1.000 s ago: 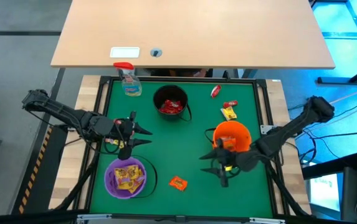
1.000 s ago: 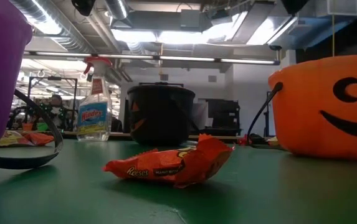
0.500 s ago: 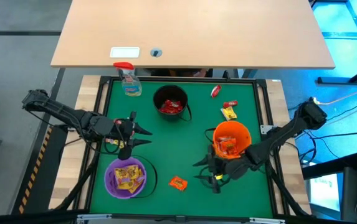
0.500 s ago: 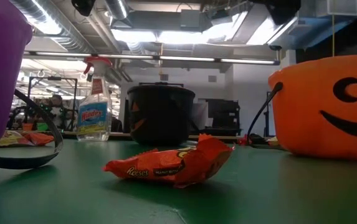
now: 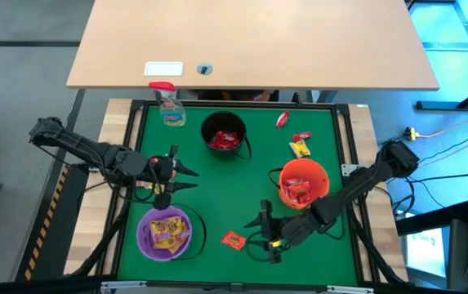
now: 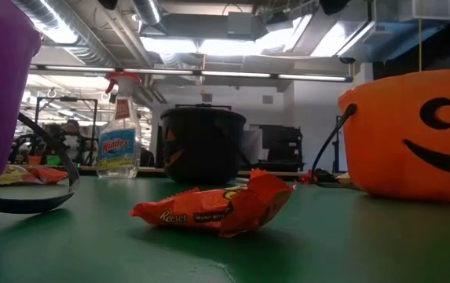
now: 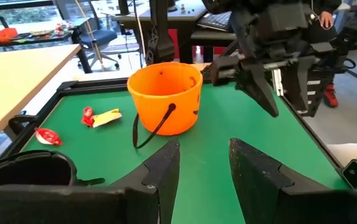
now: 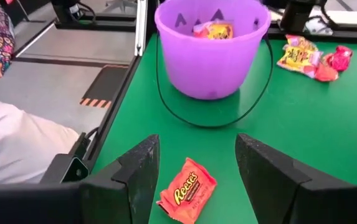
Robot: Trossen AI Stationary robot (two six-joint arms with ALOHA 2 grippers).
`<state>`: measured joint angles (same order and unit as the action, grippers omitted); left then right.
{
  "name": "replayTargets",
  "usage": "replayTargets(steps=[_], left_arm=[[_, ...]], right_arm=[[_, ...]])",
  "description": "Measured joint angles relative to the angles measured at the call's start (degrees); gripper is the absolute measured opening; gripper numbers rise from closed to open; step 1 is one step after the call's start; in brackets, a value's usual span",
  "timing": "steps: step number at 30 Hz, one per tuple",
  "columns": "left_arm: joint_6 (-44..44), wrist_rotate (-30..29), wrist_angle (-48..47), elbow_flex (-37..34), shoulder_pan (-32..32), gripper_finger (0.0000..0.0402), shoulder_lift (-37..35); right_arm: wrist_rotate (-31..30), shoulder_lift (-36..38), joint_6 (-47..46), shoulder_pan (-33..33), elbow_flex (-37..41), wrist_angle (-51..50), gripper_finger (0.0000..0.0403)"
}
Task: Sort candy
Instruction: Put the orange candy into the orange bucket
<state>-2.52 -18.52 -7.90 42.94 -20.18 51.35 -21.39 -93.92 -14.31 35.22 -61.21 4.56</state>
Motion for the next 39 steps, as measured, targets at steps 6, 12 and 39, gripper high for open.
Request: replayTargets(steps=[6,12,39], left_arm=[[-0.03,0.00,0.00,0.00,0.00,0.0128,0.00],[-0.35,0.00,-0.09,0.00,-0.09,0.0128,0.00],[-1.84,-0.04,-0.12,0.00,-0.09,0.0128,0.00]], right_arm=[[0.69,-3.95,-2.01,0.00,-1.71,-0.02,0.0207],[0.99,-6.78,-2.13,0.00,-3.17,0.54,0.0207],[6.61,-10.29,-1.98,0.06,-3.37,4.23,0.0207]])
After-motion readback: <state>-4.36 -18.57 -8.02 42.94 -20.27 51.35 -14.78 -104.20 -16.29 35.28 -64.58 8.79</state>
